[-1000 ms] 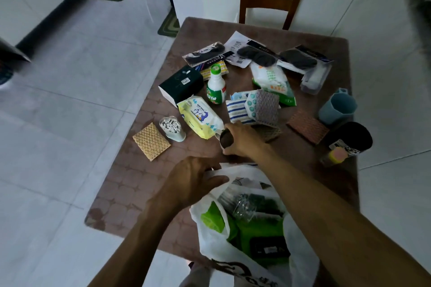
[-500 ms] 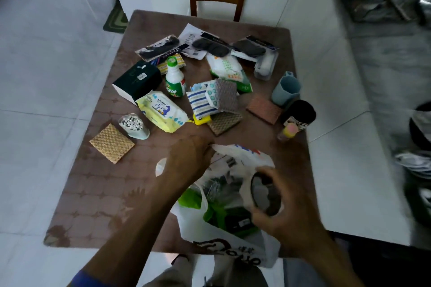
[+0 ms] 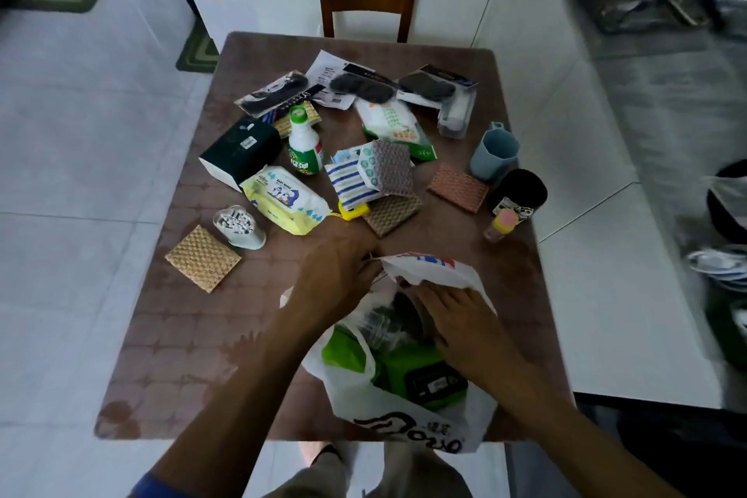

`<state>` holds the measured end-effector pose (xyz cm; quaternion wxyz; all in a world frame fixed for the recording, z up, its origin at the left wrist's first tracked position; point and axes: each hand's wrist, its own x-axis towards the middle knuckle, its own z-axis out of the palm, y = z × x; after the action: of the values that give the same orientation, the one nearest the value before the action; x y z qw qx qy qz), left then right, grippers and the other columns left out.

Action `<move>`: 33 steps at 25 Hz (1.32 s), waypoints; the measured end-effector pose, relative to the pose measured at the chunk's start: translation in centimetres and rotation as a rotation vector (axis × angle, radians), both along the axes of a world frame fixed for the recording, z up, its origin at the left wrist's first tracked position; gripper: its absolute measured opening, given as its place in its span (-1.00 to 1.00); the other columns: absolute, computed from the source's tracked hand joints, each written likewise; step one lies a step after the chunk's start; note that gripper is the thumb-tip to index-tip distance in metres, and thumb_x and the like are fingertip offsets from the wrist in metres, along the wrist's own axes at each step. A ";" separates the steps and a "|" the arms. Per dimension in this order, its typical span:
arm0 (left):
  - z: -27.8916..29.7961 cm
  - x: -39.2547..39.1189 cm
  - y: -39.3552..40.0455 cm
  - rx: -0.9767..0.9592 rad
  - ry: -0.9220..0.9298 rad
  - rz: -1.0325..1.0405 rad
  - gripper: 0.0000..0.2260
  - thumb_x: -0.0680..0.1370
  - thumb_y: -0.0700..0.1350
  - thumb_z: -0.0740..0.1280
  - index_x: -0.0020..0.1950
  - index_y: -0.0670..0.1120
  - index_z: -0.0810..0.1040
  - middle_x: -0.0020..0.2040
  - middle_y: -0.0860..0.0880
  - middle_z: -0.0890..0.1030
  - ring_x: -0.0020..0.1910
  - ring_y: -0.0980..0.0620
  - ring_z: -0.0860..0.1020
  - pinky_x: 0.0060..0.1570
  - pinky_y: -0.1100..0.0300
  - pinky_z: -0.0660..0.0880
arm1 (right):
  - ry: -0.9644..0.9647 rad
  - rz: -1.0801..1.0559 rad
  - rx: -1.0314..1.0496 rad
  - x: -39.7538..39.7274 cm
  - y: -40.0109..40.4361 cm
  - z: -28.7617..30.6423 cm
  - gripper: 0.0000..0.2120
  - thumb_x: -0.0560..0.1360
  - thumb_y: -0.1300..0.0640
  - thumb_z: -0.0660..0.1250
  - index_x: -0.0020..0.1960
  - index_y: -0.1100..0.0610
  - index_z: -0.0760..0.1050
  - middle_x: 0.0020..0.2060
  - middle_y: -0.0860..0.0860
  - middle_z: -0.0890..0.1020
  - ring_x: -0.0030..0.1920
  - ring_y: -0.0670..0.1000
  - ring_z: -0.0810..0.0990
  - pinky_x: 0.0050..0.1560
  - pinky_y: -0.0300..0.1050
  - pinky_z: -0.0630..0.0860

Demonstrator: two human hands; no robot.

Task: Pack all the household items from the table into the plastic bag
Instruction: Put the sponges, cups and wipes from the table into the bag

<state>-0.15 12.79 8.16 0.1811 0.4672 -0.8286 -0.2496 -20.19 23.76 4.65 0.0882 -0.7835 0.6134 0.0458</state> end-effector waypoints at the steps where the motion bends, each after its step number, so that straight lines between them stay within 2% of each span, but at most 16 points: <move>1: -0.1 0.1 0.0 0.018 0.018 -0.002 -0.90 0.45 -0.06 0.34 -0.13 -0.04 0.62 -0.17 -0.04 0.59 -0.12 -0.05 0.53 -0.17 0.01 0.46 | 0.053 -0.010 -0.063 -0.3 0.1 -0.4 -0.25 0.28 0.12 0.57 0.42 0.16 0.42 0.31 0.18 0.54 0.19 0.27 0.57 0.16 0.21 0.49; 2: -0.2 0.0 0.0 0.027 0.035 -0.007 -0.89 0.45 -0.05 0.34 -0.13 -0.04 0.63 -0.19 -0.03 0.60 -0.14 -0.04 0.53 -0.18 0.01 0.47 | 0.107 -0.028 -0.049 -0.1 -0.1 -0.5 -0.25 0.28 0.05 0.58 0.42 0.12 0.43 0.31 0.16 0.54 0.18 0.28 0.57 0.14 0.23 0.48; 4: 0.0 -0.5 0.2 0.022 0.044 -0.006 -0.89 0.46 -0.05 0.36 -0.12 -0.05 0.64 -0.20 -0.03 0.61 -0.16 -0.05 0.54 -0.20 0.03 0.47 | 0.159 -0.066 0.097 1.0 -1.0 -0.6 -0.22 0.42 -0.12 0.42 0.54 0.02 0.20 0.48 0.12 0.32 0.39 0.29 0.35 0.31 0.30 0.27; 6: 0.3 -1.1 -0.1 0.007 0.031 0.013 -0.92 0.47 -0.08 0.39 -0.10 -0.04 0.65 -0.19 -0.05 0.62 -0.15 -0.07 0.55 -0.21 0.03 0.48 | 0.204 -0.144 0.178 1.7 -1.8 -1.0 -0.27 0.53 -0.10 0.29 0.58 0.01 0.03 0.53 0.11 0.19 0.48 0.25 0.20 0.40 0.28 0.11; 8: 0.6 -1.2 -0.5 0.011 0.010 0.026 -0.93 0.47 -0.09 0.40 -0.09 -0.03 0.66 -0.18 -0.04 0.64 -0.15 -0.05 0.56 -0.21 0.05 0.48 | 0.164 -0.112 0.159 1.0 -2.2 0.2 -0.34 0.54 -0.04 0.28 0.55 0.05 0.11 0.49 0.13 0.29 0.43 0.22 0.29 0.39 0.19 0.21; 9: 0.8 -1.2 -0.7 0.006 0.007 0.018 -0.94 0.47 -0.10 0.41 -0.09 -0.04 0.66 -0.19 -0.03 0.64 -0.17 -0.03 0.55 -0.22 0.09 0.46 | 0.020 -0.045 0.122 0.2 -2.3 1.0 -0.42 0.53 -0.05 0.29 0.50 0.05 0.25 0.42 0.11 0.41 0.35 0.18 0.41 0.33 0.12 0.35; 11: 1.0 -1.1 -1.2 -0.007 0.025 0.010 -0.96 0.46 -0.16 0.44 -0.10 -0.06 0.66 -0.24 -0.03 0.63 -0.28 0.04 0.51 -0.30 0.19 0.39 | -0.316 0.017 -0.101 -2.2 -3.1 2.8 -0.73 0.54 -0.03 0.29 0.20 0.01 0.55 0.01 0.02 0.67 -0.07 -0.01 0.62 -0.09 -0.11 0.59; 12: 1.1 -1.0 -1.3 -0.012 0.035 0.012 -0.95 0.45 -0.21 0.45 -0.11 -0.08 0.66 -0.28 -0.02 0.61 -0.36 0.10 0.47 -0.36 0.24 0.34 | -0.424 -0.051 -0.271 -3.8 -4.3 3.4 -0.84 0.56 0.00 0.28 0.06 -0.01 0.58 -0.19 -0.04 0.66 -0.27 -0.10 0.59 -0.31 -0.25 0.53; 14: 1.3 -1.3 -1.2 -0.001 0.049 0.027 -0.93 0.44 -0.26 0.46 -0.12 -0.12 0.67 -0.33 -0.05 0.61 -0.42 0.13 0.42 -0.39 0.30 0.31 | -0.501 -0.375 -0.442 -7.8 -7.4 3.4 -0.87 0.56 0.07 0.27 0.09 -0.02 0.53 -0.17 -0.07 0.64 -0.26 -0.16 0.60 -0.34 -0.47 0.39; 16: 1.4 -1.7 -1.1 0.019 0.049 0.031 -0.94 0.45 -0.22 0.43 -0.11 -0.15 0.68 -0.32 -0.11 0.65 -0.41 0.03 0.50 -0.36 0.24 0.39 | -0.344 -0.600 -0.333 -11.6 -10.7 1.0 -0.68 0.55 0.13 0.27 0.31 0.02 0.45 0.16 0.03 0.60 0.02 0.06 0.63 -0.12 -0.24 0.48; 19: 1.0 -1.5 -1.0 0.035 0.033 0.085 -0.85 0.44 -0.13 0.35 -0.08 -0.15 0.67 -0.27 -0.11 0.68 -0.32 -0.10 0.62 -0.32 0.10 0.52 | -0.080 -0.575 0.010 -14.6 -14.0 -3.2 -0.41 0.50 0.13 0.31 0.49 0.01 0.24 0.38 0.09 0.40 0.17 0.24 0.54 0.02 0.03 0.50; 22: 0.8 -1.1 -0.7 0.063 0.037 0.099 -0.87 0.45 -0.08 0.34 -0.09 -0.07 0.66 -0.28 -0.04 0.67 -0.32 -0.05 0.62 -0.35 0.10 0.51 | 0.008 -0.519 0.156 -16.8 -14.5 -6.2 -0.53 0.51 0.07 0.29 0.40 0.05 0.36 0.34 0.14 0.42 0.17 0.26 0.52 0.05 0.04 0.48; 25: 1.2 -1.1 -0.7 0.101 0.032 0.123 -0.90 0.46 -0.06 0.33 -0.14 -0.02 0.64 -0.35 0.02 0.61 -0.38 0.02 0.56 -0.40 0.12 0.47 | -0.071 -0.464 0.218 -17.6 -14.6 -7.7 -0.75 0.48 0.07 0.32 0.10 0.18 0.52 0.12 0.23 0.55 -0.01 0.24 0.54 -0.04 0.02 0.48; 27: 1.2 -0.9 -0.7 0.092 0.014 0.126 -0.89 0.46 -0.08 0.32 -0.14 -0.04 0.63 -0.35 0.00 0.61 -0.38 0.01 0.56 -0.40 0.13 0.44 | -0.243 -0.558 0.195 -16.5 -13.8 -7.0 -0.77 0.39 -0.01 0.44 -0.08 0.12 0.54 -0.08 0.16 0.62 -0.14 0.15 0.56 -0.12 0.01 0.51; 30: 1.2 -0.8 -0.6 0.074 0.002 0.122 -0.88 0.48 -0.10 0.31 -0.12 -0.06 0.64 -0.33 -0.01 0.62 -0.37 0.00 0.54 -0.39 0.16 0.41 | -0.814 -0.760 0.105 -13.3 -9.9 -2.8 -0.70 0.24 -0.24 0.51 -0.12 -0.14 0.56 -0.21 -0.10 0.63 -0.22 -0.03 0.61 -0.23 -0.01 0.60; 33: 1.4 -0.9 -1.0 0.008 0.017 0.126 -0.88 0.50 -0.14 0.32 -0.16 -0.11 0.63 -0.38 0.00 0.53 -0.43 0.00 0.42 -0.41 0.18 0.32 | -1.322 -0.567 0.176 -8.1 -3.8 0.6 -0.64 0.31 -0.20 0.53 0.04 -0.10 0.58 -0.12 -0.07 0.68 -0.21 -0.04 0.68 -0.29 -0.15 0.62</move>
<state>-1.01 11.80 9.52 0.2016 0.5172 -0.7949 -0.2451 -28.33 20.01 5.25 0.5119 -0.4481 0.6055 -0.4129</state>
